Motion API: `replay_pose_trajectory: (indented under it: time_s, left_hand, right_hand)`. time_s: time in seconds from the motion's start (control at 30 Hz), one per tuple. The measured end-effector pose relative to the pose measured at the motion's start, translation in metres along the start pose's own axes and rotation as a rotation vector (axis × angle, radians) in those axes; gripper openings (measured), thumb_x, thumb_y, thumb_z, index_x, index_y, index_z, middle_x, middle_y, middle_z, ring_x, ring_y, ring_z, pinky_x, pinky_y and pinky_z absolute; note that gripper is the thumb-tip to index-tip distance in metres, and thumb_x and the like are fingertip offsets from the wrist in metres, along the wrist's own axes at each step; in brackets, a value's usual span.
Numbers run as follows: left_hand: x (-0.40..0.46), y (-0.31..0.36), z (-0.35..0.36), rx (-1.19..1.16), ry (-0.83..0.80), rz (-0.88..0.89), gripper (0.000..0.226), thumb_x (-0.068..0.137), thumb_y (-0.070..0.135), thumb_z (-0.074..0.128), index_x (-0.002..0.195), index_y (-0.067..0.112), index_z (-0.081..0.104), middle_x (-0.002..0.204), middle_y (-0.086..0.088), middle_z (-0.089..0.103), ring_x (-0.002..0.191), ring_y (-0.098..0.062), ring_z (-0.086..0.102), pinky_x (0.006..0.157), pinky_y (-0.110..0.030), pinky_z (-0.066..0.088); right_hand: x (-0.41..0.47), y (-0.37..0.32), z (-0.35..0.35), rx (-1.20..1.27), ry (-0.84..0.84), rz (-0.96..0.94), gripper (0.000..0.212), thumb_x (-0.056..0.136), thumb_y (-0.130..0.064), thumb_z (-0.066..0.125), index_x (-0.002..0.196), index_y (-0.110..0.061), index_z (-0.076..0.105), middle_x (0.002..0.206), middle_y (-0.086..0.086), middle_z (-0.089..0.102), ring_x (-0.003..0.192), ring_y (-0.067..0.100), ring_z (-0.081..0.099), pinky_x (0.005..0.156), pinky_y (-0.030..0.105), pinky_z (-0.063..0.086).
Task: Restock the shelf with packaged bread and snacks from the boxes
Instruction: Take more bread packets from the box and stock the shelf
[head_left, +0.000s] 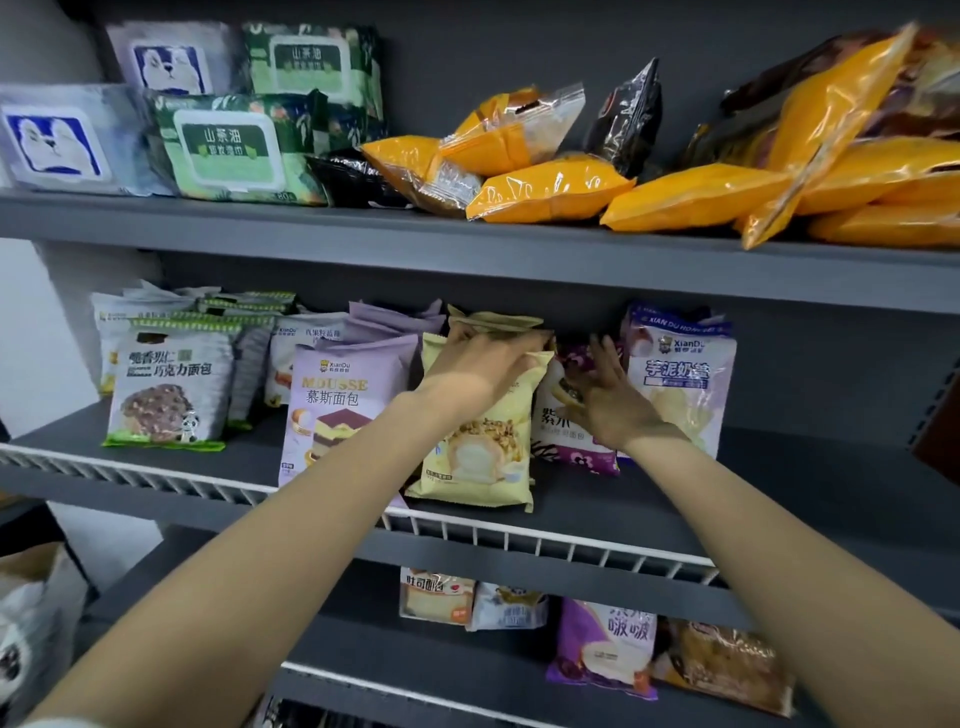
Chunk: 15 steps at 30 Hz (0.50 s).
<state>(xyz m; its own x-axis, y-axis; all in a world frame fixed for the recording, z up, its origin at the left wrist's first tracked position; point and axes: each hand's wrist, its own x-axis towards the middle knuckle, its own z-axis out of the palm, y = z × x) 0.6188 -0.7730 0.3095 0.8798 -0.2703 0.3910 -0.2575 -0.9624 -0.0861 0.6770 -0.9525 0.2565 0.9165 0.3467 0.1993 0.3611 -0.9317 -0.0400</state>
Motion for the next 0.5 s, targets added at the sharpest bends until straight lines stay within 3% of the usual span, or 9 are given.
replay_pose_trajectory:
  time_s: [0.1,0.2,0.3,0.4,0.5]
  left_hand:
    - [0.0,0.0,0.007,0.034,0.007,0.016,0.042,0.103,0.037,0.025,0.145,0.036,0.025,0.133,-0.014,0.055,0.12,-0.039,0.049,0.108,-0.04,0.029]
    - [0.002,-0.007,0.013,0.005,-0.013,-0.007,0.043,0.102,0.039,0.028,0.144,0.035,0.026,0.131,-0.012,0.058,0.12,-0.037,0.05,0.107,-0.039,0.028]
    - [-0.001,-0.015,0.017,-0.087,-0.09,-0.04,0.042,0.099,0.044,0.032,0.139,0.029,0.033,0.135,-0.01,0.054,0.122,-0.035,0.048,0.104,-0.042,0.031]
    - [-0.009,-0.018,0.018,-0.206,-0.07,-0.067,0.041,0.099,0.039,0.036,0.138,0.025,0.038,0.134,-0.01,0.053,0.121,-0.034,0.049,0.098,-0.04,0.037]
    - [-0.015,-0.019,0.016,-0.272,-0.062,-0.121,0.041,0.098,0.032,0.039,0.139,0.024,0.039,0.135,-0.011,0.053,0.121,-0.032,0.049,0.098,-0.039,0.041]
  right_hand:
    - [0.001,0.006,0.005,-0.094,0.003,-0.017,0.062,0.098,-0.039,0.04,0.151,-0.02,0.013,0.159,0.006,-0.011,0.146,0.021,-0.017,0.117,0.044,-0.005]
    - [-0.004,-0.009,0.007,0.33,0.146,-0.014,0.063,0.094,-0.026,0.051,0.149,-0.015,0.022,0.158,0.007,0.014,0.146,0.026,0.016,0.119,0.041,0.018]
    - [-0.018,-0.031,0.002,0.739,0.267,-0.004,0.051,0.09,-0.014,0.057,0.139,-0.013,0.04,0.135,0.011,0.046,0.123,0.025,0.048,0.101,0.034,0.041]
    - [-0.031,-0.053,-0.006,1.004,0.165,-0.029,0.06,0.086,-0.012,0.065,0.139,-0.014,0.036,0.116,0.006,0.054,0.1,0.017,0.056,0.086,0.027,0.045]
    - [-0.034,-0.064,-0.006,1.003,0.17,-0.013,0.082,0.08,-0.014,0.073,0.145,-0.016,0.023,0.115,0.004,0.052,0.097,0.017,0.058,0.084,0.028,0.048]
